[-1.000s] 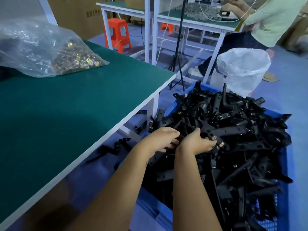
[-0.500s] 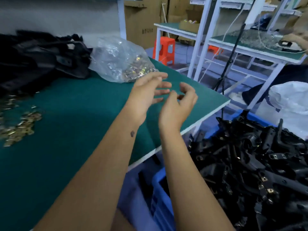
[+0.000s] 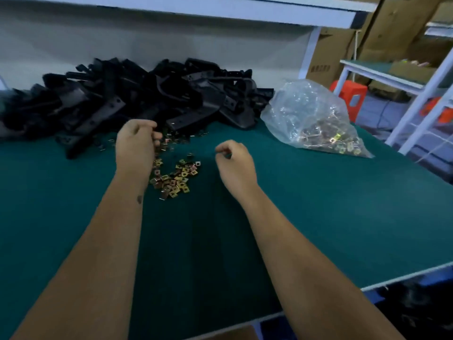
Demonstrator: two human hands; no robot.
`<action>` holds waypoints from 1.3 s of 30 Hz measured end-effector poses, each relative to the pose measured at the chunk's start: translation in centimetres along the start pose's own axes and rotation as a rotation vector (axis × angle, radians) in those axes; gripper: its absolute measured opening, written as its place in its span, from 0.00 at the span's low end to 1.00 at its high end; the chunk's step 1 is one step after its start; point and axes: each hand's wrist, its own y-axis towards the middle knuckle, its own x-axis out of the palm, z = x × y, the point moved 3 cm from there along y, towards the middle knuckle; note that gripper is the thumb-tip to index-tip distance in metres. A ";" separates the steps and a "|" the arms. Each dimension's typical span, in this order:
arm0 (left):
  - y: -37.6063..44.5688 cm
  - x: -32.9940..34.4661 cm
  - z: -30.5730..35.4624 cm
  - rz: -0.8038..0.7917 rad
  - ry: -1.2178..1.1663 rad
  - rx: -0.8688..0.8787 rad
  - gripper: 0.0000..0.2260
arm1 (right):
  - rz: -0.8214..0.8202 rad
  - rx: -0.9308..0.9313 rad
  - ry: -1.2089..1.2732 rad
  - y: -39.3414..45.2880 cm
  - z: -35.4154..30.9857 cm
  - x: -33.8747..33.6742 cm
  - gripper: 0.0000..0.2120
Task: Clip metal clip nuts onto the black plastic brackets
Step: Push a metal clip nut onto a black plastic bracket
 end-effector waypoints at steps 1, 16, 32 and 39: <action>0.3 -0.9 -0.9 0.069 0.022 0.010 0.14 | -0.006 0.010 0.002 0.4 0.3 0.3 0.08; 1.2 3.8 -3.7 -0.283 0.274 0.155 0.12 | -0.211 0.041 0.165 7.9 -0.9 6.1 0.20; 1.6 3.7 -4.0 -0.223 0.321 0.146 0.12 | 0.121 0.065 0.247 9.0 -0.2 5.7 0.08; 1.1 4.2 -3.7 -0.262 0.655 0.210 0.16 | 0.316 0.174 0.339 8.5 0.1 4.4 0.09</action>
